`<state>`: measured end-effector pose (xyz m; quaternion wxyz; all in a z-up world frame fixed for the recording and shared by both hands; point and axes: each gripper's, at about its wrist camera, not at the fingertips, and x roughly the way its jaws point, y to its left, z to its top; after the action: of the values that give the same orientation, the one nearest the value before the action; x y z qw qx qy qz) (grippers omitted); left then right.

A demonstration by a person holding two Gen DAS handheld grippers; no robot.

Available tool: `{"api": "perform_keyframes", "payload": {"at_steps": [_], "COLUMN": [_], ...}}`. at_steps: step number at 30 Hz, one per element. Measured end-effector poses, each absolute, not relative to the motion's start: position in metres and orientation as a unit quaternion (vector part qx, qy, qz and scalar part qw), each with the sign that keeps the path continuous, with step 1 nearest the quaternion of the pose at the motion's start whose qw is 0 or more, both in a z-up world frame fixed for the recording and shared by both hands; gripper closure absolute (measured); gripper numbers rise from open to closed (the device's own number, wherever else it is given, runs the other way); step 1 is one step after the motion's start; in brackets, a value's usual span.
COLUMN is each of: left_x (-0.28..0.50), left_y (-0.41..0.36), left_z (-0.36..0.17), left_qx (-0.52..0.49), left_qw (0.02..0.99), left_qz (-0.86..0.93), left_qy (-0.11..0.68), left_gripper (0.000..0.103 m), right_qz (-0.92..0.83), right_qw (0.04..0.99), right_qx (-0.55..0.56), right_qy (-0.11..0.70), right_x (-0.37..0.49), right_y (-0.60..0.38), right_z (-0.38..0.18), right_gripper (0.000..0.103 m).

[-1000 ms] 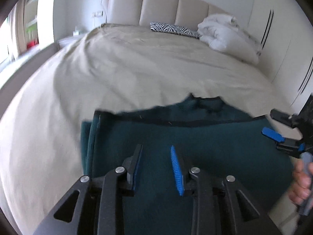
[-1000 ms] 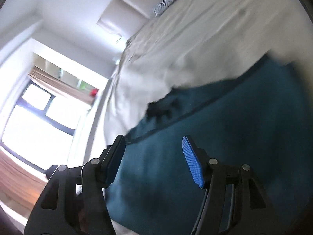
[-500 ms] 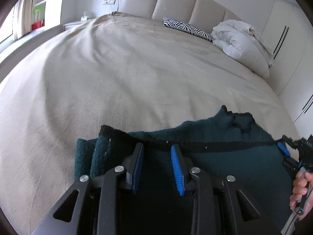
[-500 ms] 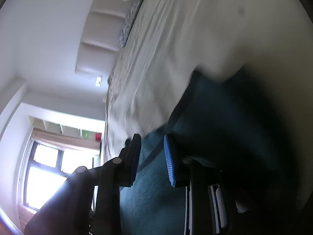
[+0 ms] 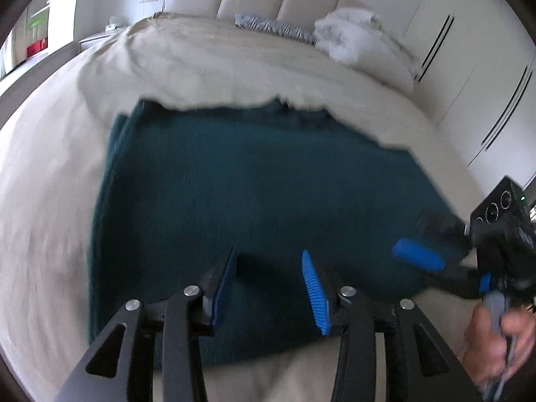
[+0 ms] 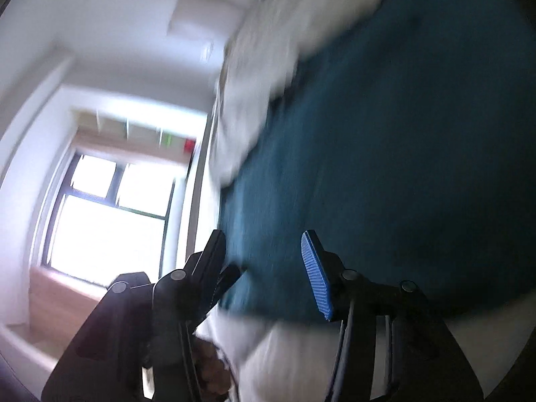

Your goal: Fold small clothes

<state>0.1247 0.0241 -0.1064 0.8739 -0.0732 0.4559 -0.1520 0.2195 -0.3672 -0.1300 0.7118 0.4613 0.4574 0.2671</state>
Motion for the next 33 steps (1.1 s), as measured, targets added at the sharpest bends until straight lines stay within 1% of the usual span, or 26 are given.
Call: {"api": "perform_keyframes", "payload": {"at_steps": [2,4,5,11,15,17,20,23,26,30,31,33], "left_x": [0.123,0.123,0.122,0.117,0.114,0.114,0.112,0.112,0.113,0.111,0.109,0.107], "left_y": [0.035,0.043,0.046,0.056,0.06,0.062,0.062,0.062,0.063,0.073,0.078,0.086], "left_z": [-0.119,-0.121,-0.119,-0.117,-0.116,-0.116,-0.115,-0.114,-0.113,-0.111,-0.11,-0.109], "left_qx": [-0.088,-0.09,-0.091,-0.089,-0.09,-0.089,-0.086,-0.085,-0.082,-0.087,-0.09,-0.094], "left_qw": [0.869,0.867,0.866,0.866,0.866,0.866,0.867,0.867,0.867,0.867,0.867,0.868], "left_qz": [-0.145,-0.147,-0.147,-0.139,-0.138,-0.138,-0.138,-0.137,-0.138,-0.134,-0.132,-0.127], "left_qy": [0.465,0.467,0.469,0.473,0.473,0.473,0.472,0.472,0.472,0.472,0.471,0.47], "left_gripper": [0.061,0.072,0.073,0.073,0.073,0.073,0.073,0.073,0.073,0.073,0.073,0.073], "right_qz": [0.268,0.271,0.26,0.162,0.068,0.036,0.063,0.122,0.167,0.187,0.176,0.187], "right_qw": [0.704,0.704,0.708,0.736,0.763,0.77,0.784,0.78,0.766,0.752,0.747,0.735], "right_qx": [0.443,0.451,0.458,0.511,0.524,0.531,0.507,0.497,0.486,0.455,0.456,0.484], "right_qy": [0.486,0.477,0.47,0.414,0.372,0.353,0.352,0.361,0.386,0.439,0.45,0.437], "right_x": [0.214,0.214,0.215,0.202,0.173,0.165,0.167,0.197,0.235,0.261,0.258,0.263], "right_y": [-0.348,-0.357,-0.37,-0.476,-0.531,-0.547,-0.525,-0.483,-0.434,-0.393,-0.391,-0.401], "right_z": [-0.147,-0.156,-0.159,-0.16,-0.148,-0.136,-0.119,-0.108,-0.111,-0.133,-0.14,-0.156], "right_gripper": [0.058,0.065,0.067,0.067,0.064,0.06,0.058,0.058,0.058,0.059,0.061,0.064]}}
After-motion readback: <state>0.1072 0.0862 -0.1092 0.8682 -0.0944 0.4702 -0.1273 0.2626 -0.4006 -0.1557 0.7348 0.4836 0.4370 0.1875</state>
